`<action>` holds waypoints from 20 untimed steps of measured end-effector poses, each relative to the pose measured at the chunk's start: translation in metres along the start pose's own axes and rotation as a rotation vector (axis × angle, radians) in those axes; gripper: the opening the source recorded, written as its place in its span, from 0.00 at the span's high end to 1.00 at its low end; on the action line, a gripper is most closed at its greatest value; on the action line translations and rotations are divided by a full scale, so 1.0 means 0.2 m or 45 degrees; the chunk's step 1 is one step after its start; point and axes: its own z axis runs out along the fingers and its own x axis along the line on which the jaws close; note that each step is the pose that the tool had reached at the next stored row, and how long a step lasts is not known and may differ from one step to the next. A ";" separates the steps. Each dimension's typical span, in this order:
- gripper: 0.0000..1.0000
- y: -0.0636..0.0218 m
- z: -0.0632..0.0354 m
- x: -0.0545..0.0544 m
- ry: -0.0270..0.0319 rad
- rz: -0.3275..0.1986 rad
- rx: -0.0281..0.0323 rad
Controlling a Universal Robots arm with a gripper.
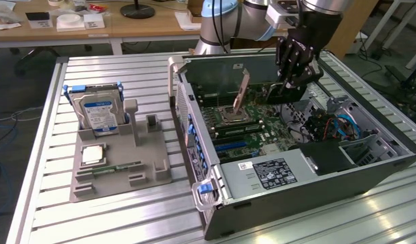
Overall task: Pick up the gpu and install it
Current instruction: 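Insert the gpu into the slot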
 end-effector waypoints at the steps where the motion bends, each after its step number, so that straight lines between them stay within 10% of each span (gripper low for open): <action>1: 0.73 0.000 0.001 0.00 -0.0002 0.000 0.0001; 20: 0.73 0.002 0.063 0.00 -0.0004 0.000 0.0001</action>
